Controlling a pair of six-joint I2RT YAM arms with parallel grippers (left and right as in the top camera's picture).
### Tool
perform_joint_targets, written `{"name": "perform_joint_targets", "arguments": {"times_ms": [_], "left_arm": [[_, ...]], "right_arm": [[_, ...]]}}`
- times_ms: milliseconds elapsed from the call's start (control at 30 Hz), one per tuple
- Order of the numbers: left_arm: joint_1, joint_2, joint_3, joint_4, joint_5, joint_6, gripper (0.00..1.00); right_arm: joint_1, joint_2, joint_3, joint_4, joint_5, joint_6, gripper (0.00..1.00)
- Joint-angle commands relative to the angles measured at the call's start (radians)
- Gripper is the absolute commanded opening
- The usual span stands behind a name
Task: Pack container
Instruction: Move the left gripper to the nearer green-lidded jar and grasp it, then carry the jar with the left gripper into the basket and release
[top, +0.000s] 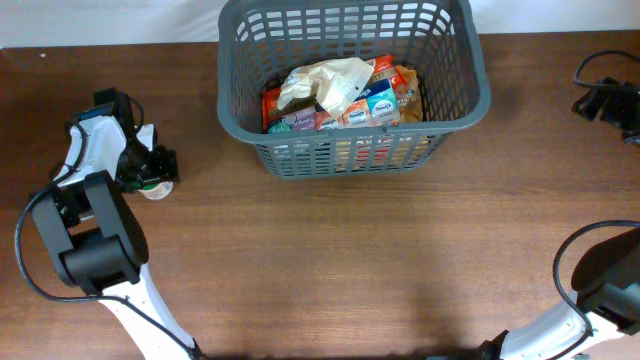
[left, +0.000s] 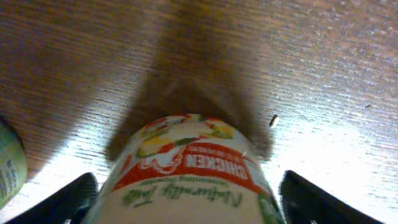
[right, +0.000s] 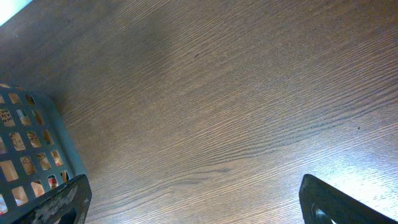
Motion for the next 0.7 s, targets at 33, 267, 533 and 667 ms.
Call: {"name": "perform_joint_targets", "arguments": {"times_ms": [33,267,533,667], "left_arm": [[0.007,0.016,-0.001,-0.016,0.011,0.000,0.61],[0.007,0.015,0.055,-0.051,0.012,0.000,0.48],[0.007,0.015,0.246,-0.213,0.012,0.000,0.41],[0.006,0.015,0.401,-0.335,0.016,-0.001,0.06]], "right_arm": [[0.003,-0.015,-0.004,0.002,-0.008,0.008,0.99],[0.003,-0.015,-0.004,0.002,-0.008,0.008,0.99],[0.003,-0.015,-0.004,0.002,-0.008,0.008,0.99],[0.003,-0.015,-0.004,0.002,-0.008,0.008,0.99]]}}
